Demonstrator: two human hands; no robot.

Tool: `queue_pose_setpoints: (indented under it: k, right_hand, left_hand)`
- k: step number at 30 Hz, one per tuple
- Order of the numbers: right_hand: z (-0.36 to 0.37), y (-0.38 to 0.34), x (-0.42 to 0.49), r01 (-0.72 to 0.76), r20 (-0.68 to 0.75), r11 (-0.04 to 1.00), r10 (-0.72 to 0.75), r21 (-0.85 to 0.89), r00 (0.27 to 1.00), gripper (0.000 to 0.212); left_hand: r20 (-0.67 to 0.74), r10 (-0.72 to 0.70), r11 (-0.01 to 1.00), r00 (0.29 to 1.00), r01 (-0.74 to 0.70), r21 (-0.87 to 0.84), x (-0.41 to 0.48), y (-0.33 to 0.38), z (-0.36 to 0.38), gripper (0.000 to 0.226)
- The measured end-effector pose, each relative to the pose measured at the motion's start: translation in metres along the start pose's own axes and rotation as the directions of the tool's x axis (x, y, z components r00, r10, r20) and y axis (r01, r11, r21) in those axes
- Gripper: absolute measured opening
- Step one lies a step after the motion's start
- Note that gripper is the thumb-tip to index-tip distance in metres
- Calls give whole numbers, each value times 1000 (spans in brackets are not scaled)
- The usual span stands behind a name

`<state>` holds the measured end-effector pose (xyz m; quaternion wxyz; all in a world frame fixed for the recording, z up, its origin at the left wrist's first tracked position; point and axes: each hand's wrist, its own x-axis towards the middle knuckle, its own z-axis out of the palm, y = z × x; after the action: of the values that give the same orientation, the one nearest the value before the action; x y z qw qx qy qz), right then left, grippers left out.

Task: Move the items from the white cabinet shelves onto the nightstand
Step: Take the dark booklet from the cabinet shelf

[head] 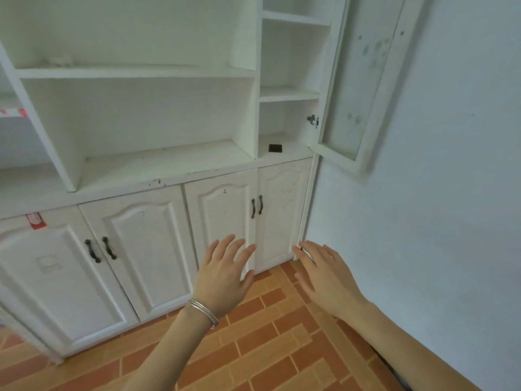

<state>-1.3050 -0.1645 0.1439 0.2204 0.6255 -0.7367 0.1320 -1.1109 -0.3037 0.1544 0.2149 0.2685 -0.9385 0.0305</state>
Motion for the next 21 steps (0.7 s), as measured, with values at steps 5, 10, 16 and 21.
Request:
queue_pose_setpoints:
  k: [5,10,16,21]
  right_hand:
    - [48,47,31,31,27,999,-31,-11,999,46]
    - [79,118,91,25,-11,999,-26,-33,1000,49]
    - [105,195,166,91,-65,994,-95,-66,993,50]
    - [140,234,200,116,-62,993,-118,-36,991,51]
  left_hand:
    - [17,-6,1000,1000,6,-5,51,-10,47,50]
    - [-2,-17,1000,1000,17,2,131,-12,80,49]
    - [-93,-47,999,995,47,7,239,-11,109,44]
    - [-45,-50,999,998,50,-10,286,-5,147,47]
